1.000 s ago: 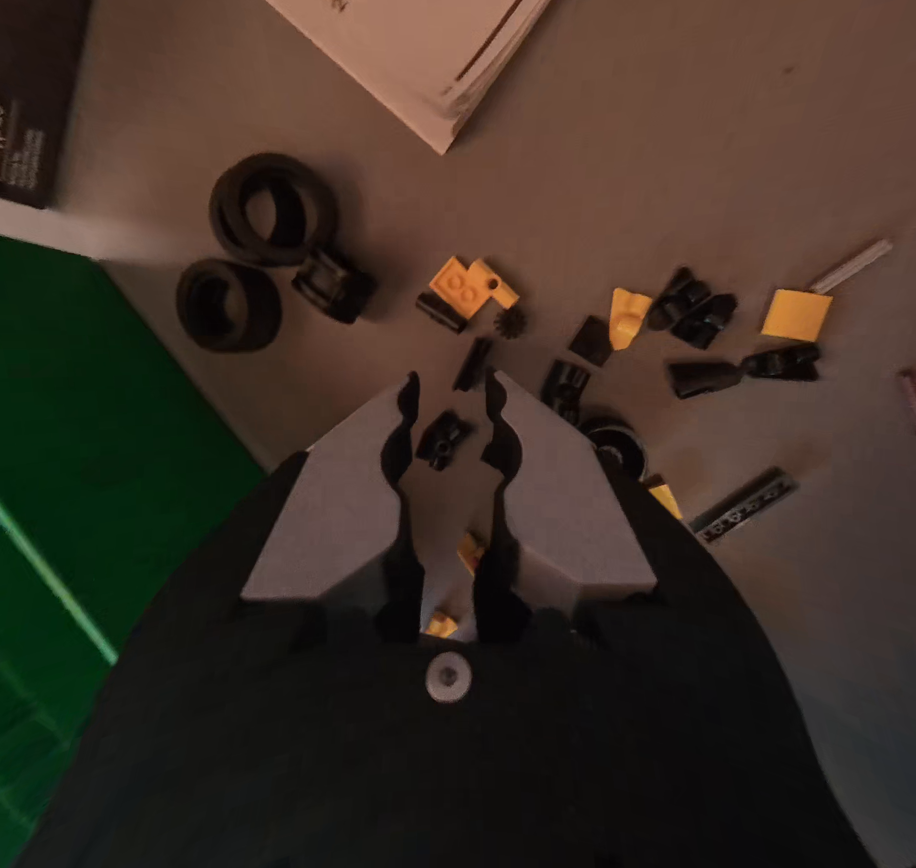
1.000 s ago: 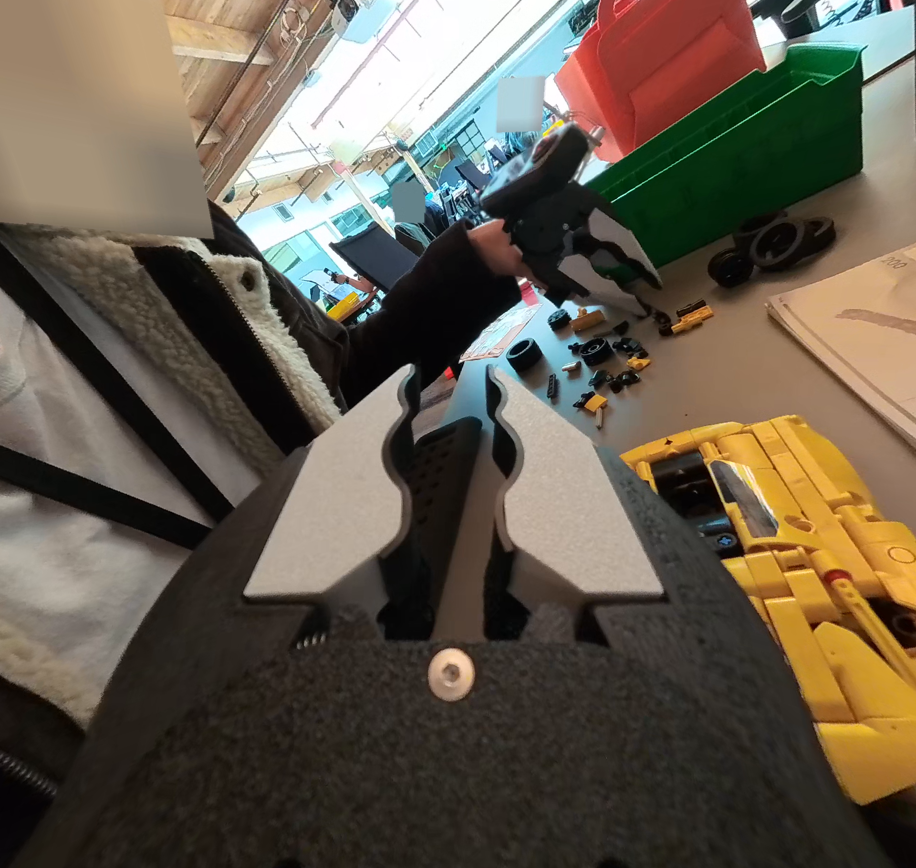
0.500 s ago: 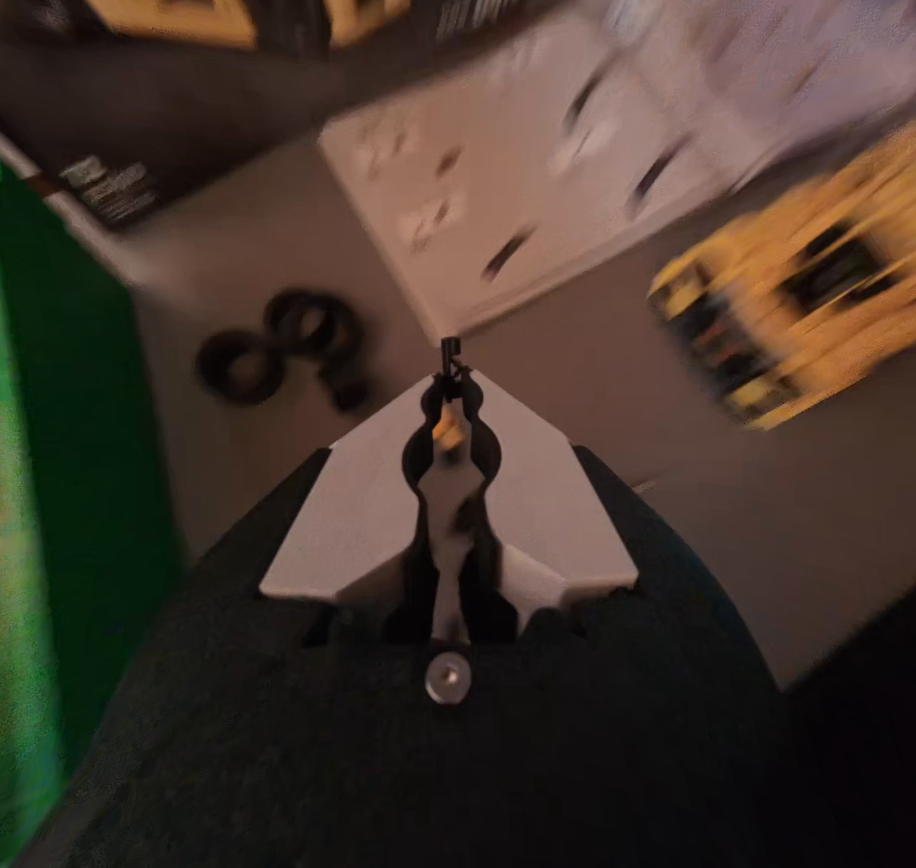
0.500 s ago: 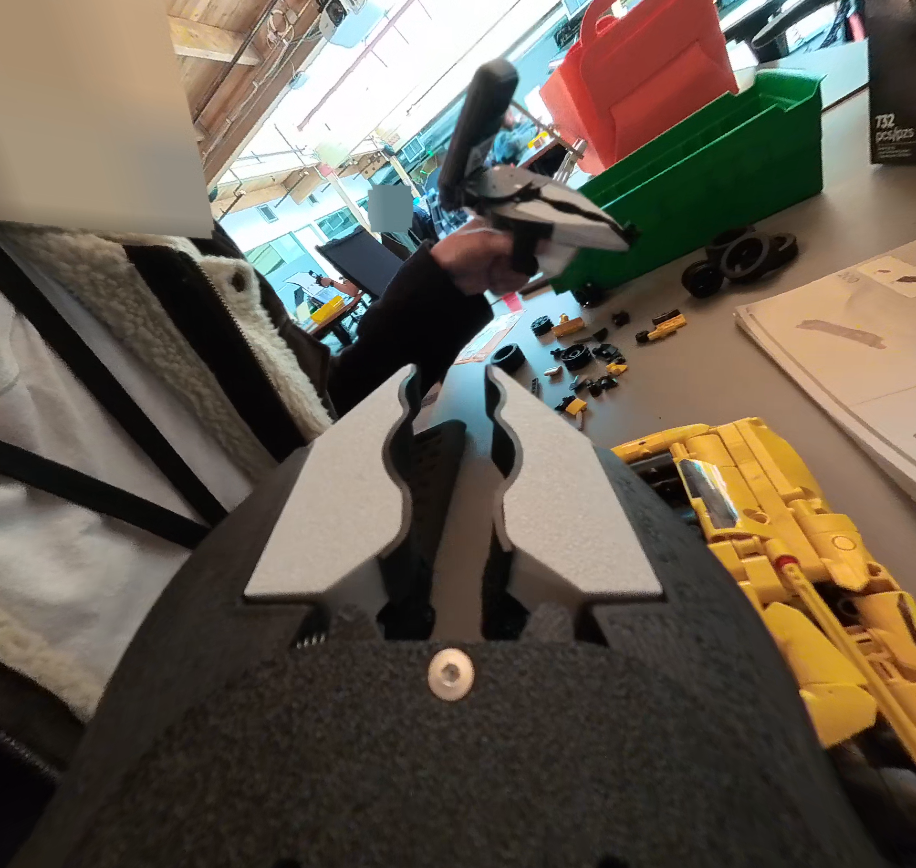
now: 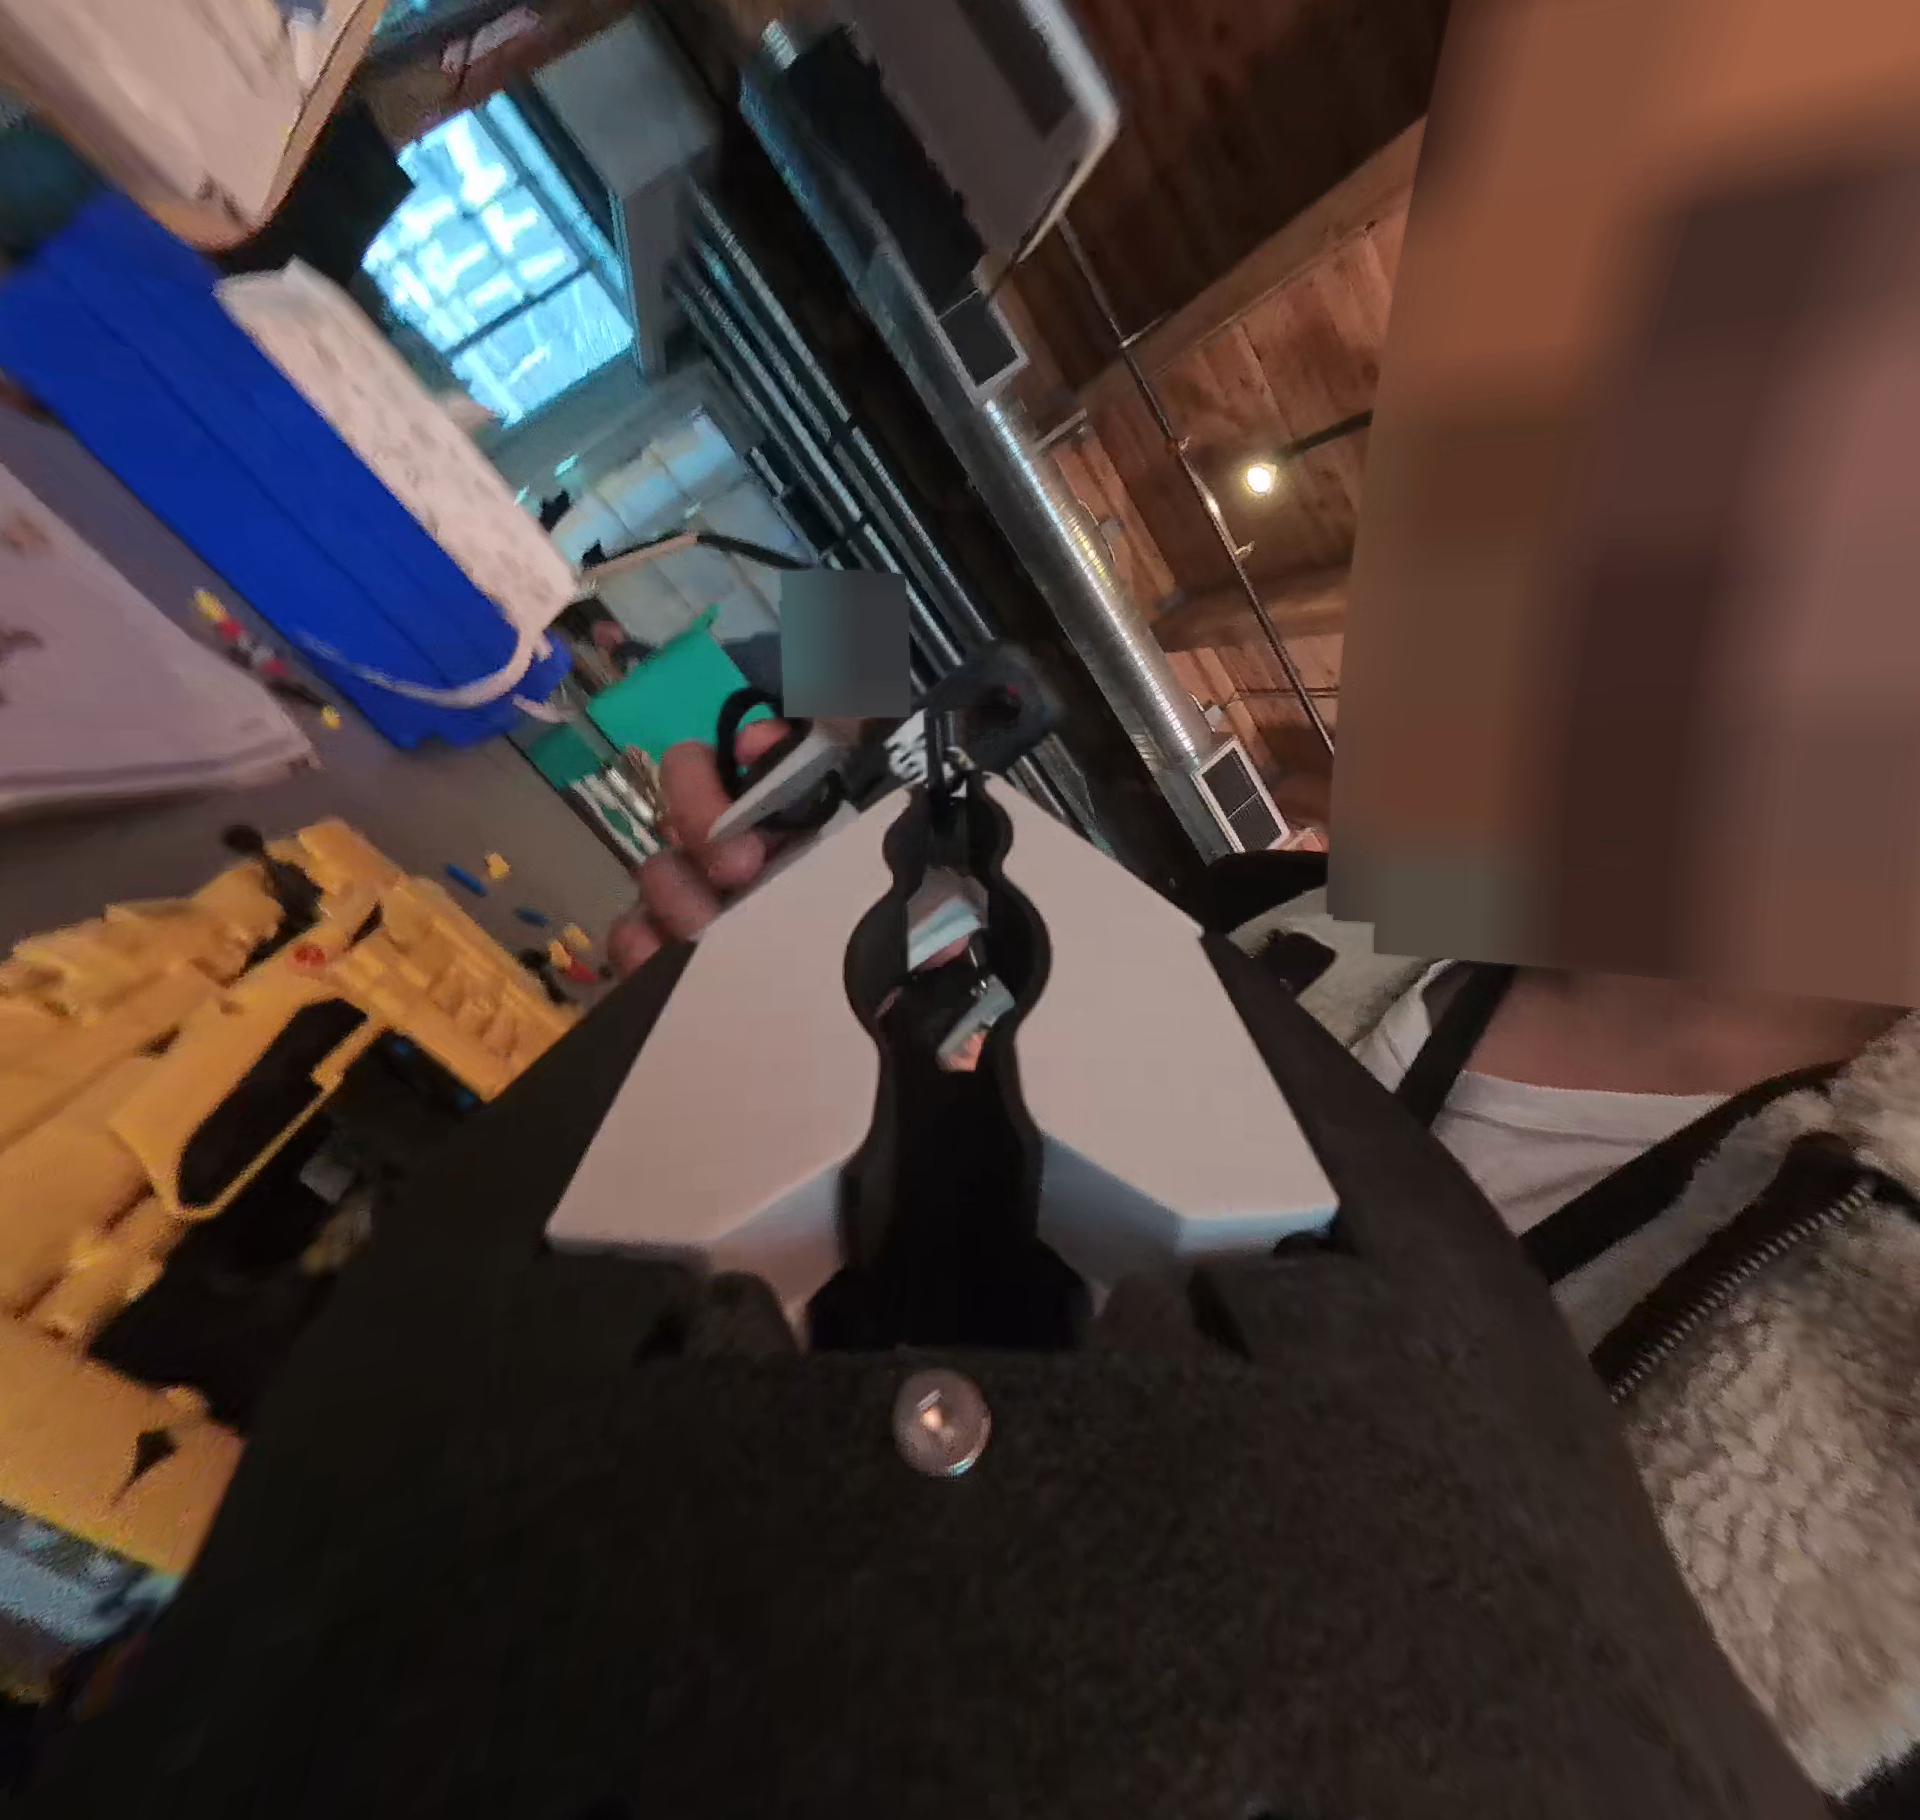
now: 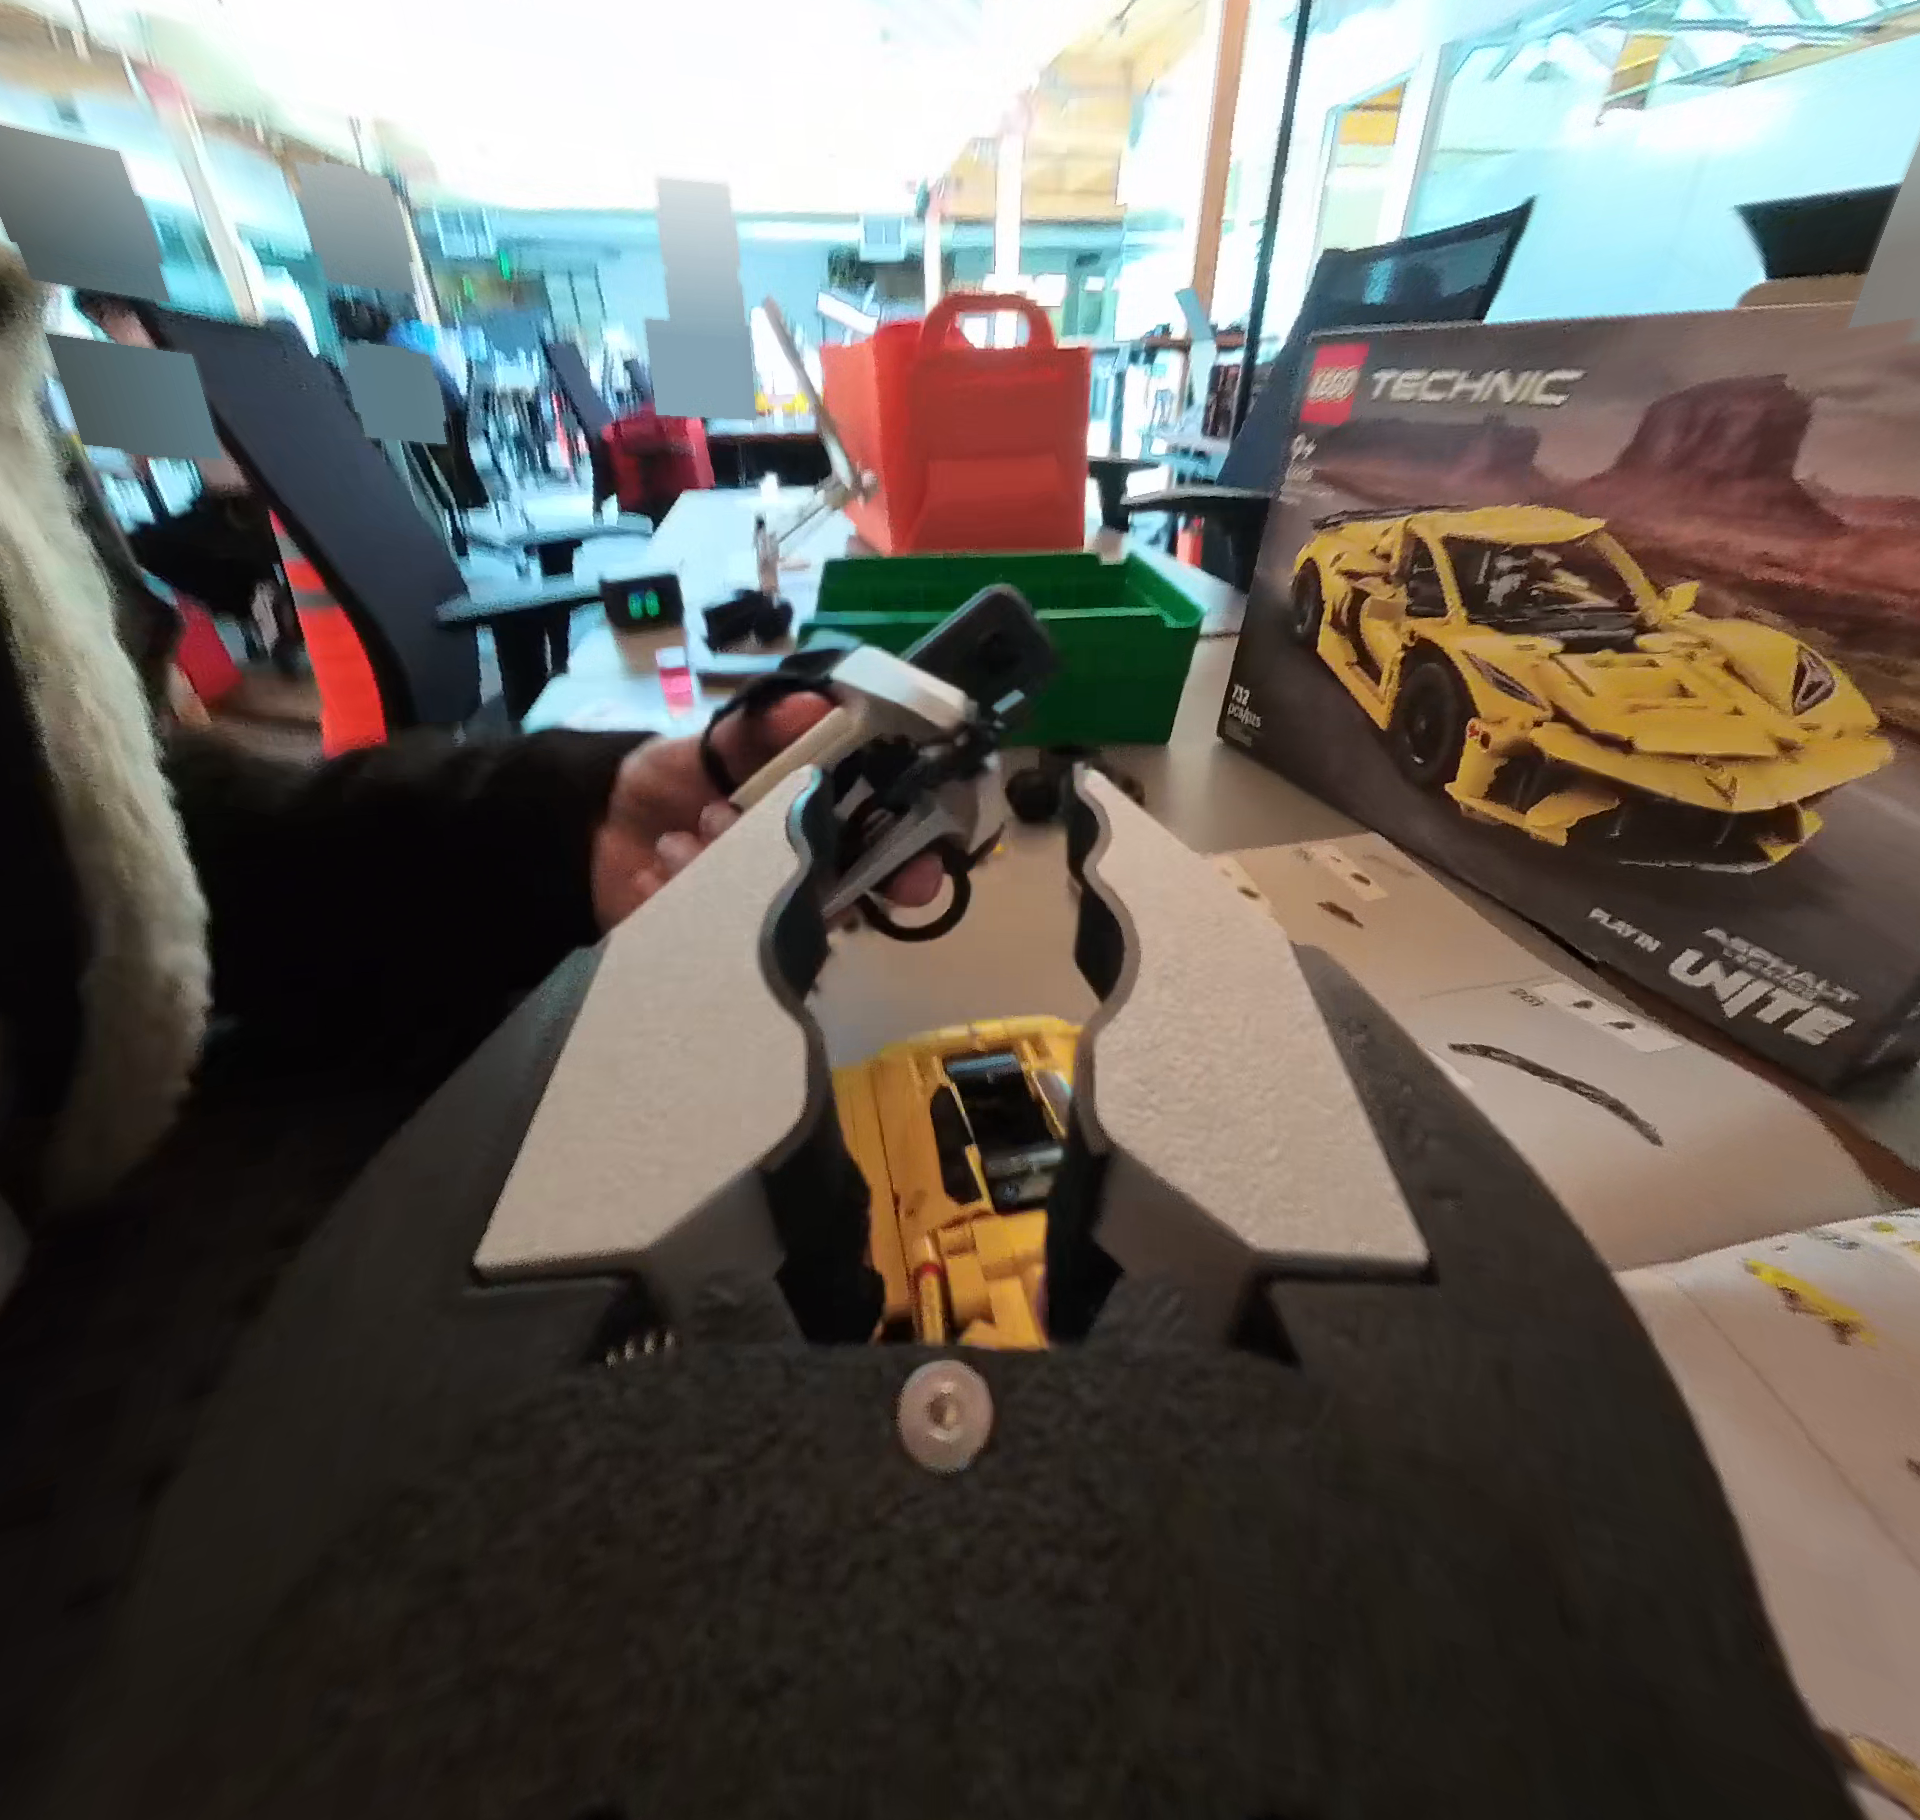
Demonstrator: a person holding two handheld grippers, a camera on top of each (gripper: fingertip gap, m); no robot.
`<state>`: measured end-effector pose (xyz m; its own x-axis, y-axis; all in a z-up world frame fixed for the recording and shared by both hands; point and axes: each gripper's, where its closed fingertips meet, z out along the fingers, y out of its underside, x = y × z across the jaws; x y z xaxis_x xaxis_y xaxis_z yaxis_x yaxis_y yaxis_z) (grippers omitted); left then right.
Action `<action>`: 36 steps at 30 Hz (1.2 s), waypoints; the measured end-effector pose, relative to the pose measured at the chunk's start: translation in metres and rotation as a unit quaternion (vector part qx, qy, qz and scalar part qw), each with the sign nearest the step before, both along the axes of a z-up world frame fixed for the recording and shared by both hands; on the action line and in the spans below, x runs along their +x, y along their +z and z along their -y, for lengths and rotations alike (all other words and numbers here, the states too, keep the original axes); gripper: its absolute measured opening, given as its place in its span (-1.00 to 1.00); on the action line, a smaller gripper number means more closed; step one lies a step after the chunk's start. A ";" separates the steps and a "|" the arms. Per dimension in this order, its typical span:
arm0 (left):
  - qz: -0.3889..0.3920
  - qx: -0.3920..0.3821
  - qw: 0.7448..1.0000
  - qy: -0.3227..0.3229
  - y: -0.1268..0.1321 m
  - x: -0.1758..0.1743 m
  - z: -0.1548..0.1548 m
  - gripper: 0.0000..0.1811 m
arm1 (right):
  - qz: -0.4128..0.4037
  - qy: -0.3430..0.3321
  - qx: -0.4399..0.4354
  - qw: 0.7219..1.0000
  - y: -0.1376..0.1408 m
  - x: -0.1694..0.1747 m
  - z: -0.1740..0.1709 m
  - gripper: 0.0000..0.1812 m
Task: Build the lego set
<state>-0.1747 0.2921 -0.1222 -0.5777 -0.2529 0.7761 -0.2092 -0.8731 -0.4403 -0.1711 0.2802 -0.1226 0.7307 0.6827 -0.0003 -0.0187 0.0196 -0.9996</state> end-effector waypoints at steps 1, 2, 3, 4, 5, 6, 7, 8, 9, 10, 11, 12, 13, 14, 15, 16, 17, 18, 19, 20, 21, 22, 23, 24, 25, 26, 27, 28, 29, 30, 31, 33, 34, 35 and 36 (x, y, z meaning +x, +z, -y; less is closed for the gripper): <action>-0.019 -0.008 1.000 -0.015 -0.008 0.003 0.004 -0.93 | 0.032 0.000 -0.002 0.999 -0.007 -0.003 0.001 -0.52; -0.036 -0.019 0.999 -0.036 -0.014 0.005 0.009 -0.93 | 0.059 -0.006 -0.008 0.998 -0.014 -0.003 0.000 -0.51; -0.052 -0.033 0.996 -0.061 -0.020 0.006 0.014 -0.93 | 0.078 -0.008 -0.013 0.997 -0.019 -0.004 0.001 -0.48; -0.061 -0.044 0.994 -0.085 -0.023 0.005 0.019 -0.93 | 0.090 -0.004 -0.016 0.996 -0.022 -0.006 0.002 -0.45; -0.063 -0.049 0.991 -0.103 -0.024 0.003 0.024 -0.93 | 0.097 0.002 -0.019 0.995 -0.024 -0.008 0.004 -0.44; -0.065 -0.050 0.990 -0.113 -0.026 0.003 0.027 -0.93 | 0.102 0.009 -0.021 0.995 -0.026 -0.011 0.005 -0.45; -0.068 -0.051 0.989 -0.118 -0.027 0.003 0.029 -0.93 | 0.110 0.016 -0.026 0.993 -0.029 -0.012 0.007 -0.46; -0.072 -0.053 0.989 -0.122 -0.029 0.004 0.031 -0.93 | 0.126 0.016 -0.032 0.991 -0.033 -0.013 0.007 -0.48; -0.071 -0.060 0.988 -0.127 -0.029 0.003 0.031 -0.93 | 0.141 0.011 -0.033 0.989 -0.037 -0.012 0.006 -0.52; -0.066 -0.070 0.986 -0.132 -0.028 0.003 0.031 -0.93 | 0.149 0.009 -0.028 0.988 -0.037 -0.012 0.007 -0.58; -0.065 -0.077 0.986 -0.136 -0.027 0.002 0.031 -0.93 | 0.149 0.007 -0.020 0.989 -0.036 -0.013 0.007 -0.62; -0.064 -0.080 0.985 -0.136 -0.027 0.002 0.031 -0.93 | 0.147 -0.001 -0.013 0.989 -0.034 -0.012 0.007 -0.70; -0.062 -0.083 0.985 -0.136 -0.027 0.002 0.031 -0.93 | 0.149 -0.006 -0.011 0.989 -0.034 -0.011 0.006 -0.73; -0.063 -0.085 0.985 -0.136 -0.027 0.002 0.030 -0.93 | 0.149 -0.007 -0.013 0.989 -0.034 -0.011 0.006 -0.73; -0.065 -0.086 0.985 -0.136 -0.028 0.002 0.031 -0.93 | 0.150 -0.005 -0.017 0.988 -0.036 -0.011 0.006 -0.73; -0.065 -0.085 0.985 -0.135 -0.028 0.002 0.030 -0.93 | 0.153 -0.006 -0.017 0.988 -0.036 -0.010 0.006 -0.73; -0.064 -0.082 0.986 -0.131 -0.028 0.003 0.030 -0.93 | 0.157 -0.010 -0.013 0.987 -0.036 -0.010 0.005 -0.73; -0.064 -0.078 0.987 -0.126 -0.028 0.003 0.029 -0.93 | 0.163 -0.016 -0.009 0.986 -0.036 -0.009 0.005 -0.73; -0.064 -0.074 0.988 -0.119 -0.028 0.004 0.028 -0.93 | 0.170 -0.025 -0.003 0.985 -0.036 -0.008 0.004 -0.73; -0.063 -0.068 0.990 -0.107 -0.028 0.005 0.026 -0.93 | 0.179 -0.038 0.005 0.983 -0.035 -0.006 0.002 -0.73; -0.060 -0.061 0.992 -0.089 -0.027 0.007 0.024 -0.92 | 0.186 -0.056 0.011 0.981 -0.034 -0.004 -0.001 -0.73; -0.056 -0.056 0.994 -0.069 -0.026 0.009 0.021 -0.92 | 0.190 -0.074 0.017 0.979 -0.034 -0.002 -0.004 -0.73; -0.052 -0.058 0.996 -0.048 -0.026 0.010 0.018 -0.92 | 0.193 -0.093 0.023 0.977 -0.033 -0.001 -0.007 -0.73; -0.048 -0.065 0.996 -0.030 -0.025 0.012 0.015 -0.92 | 0.196 -0.112 0.028 0.974 -0.032 0.001 -0.009 -0.73; -0.043 -0.076 0.996 -0.013 -0.025 0.013 0.013 -0.92 | 0.199 -0.130 0.033 0.971 -0.032 0.003 -0.012 -0.73; -0.037 -0.087 0.995 0.000 -0.024 0.015 0.011 -0.92 | 0.200 -0.145 0.037 0.968 -0.031 0.005 -0.014 -0.73; -0.032 -0.097 0.995 0.008 -0.022 0.016 0.010 -0.92 | 0.198 -0.156 0.041 0.967 -0.030 0.006 -0.015 -0.73; -0.029 -0.105 0.994 0.012 -0.021 0.016 0.009 -0.92 | 0.193 -0.162 0.042 0.967 -0.028 0.007 -0.015 -0.73; -0.029 -0.107 0.994 0.016 -0.021 0.017 0.009 -0.92 | 0.188 -0.167 0.041 0.967 -0.028 0.008 -0.016 -0.73; -0.031 -0.101 0.994 0.021 -0.022 0.018 0.008 -0.92 | 0.185 -0.169 0.039 0.967 -0.028 0.009 -0.016 -0.73; -0.035 -0.087 0.995 0.025 -0.023 0.018 0.009 -0.92 | 0.181 -0.168 0.037 0.968 -0.029 0.009 -0.016 -0.73; -0.049 -0.044 0.997 0.032 -0.027 0.018 0.010 -0.93 | 0.163 -0.158 0.026 0.973 -0.032 0.008 -0.016 -0.72; -0.054 -0.016 0.998 0.037 -0.028 0.017 0.010 -0.93 | 0.143 -0.143 0.016 0.979 -0.032 0.007 -0.014 -0.71; -0.059 0.016 0.997 0.045 -0.029 0.017 0.010 -0.93 | 0.115 -0.113 -0.002 0.987 -0.032 0.003 -0.010 -0.63; -0.064 0.052 0.995 0.056 -0.030 0.016 0.011 -0.93 | 0.078 -0.071 -0.030 0.994 -0.031 -0.002 -0.005 -0.52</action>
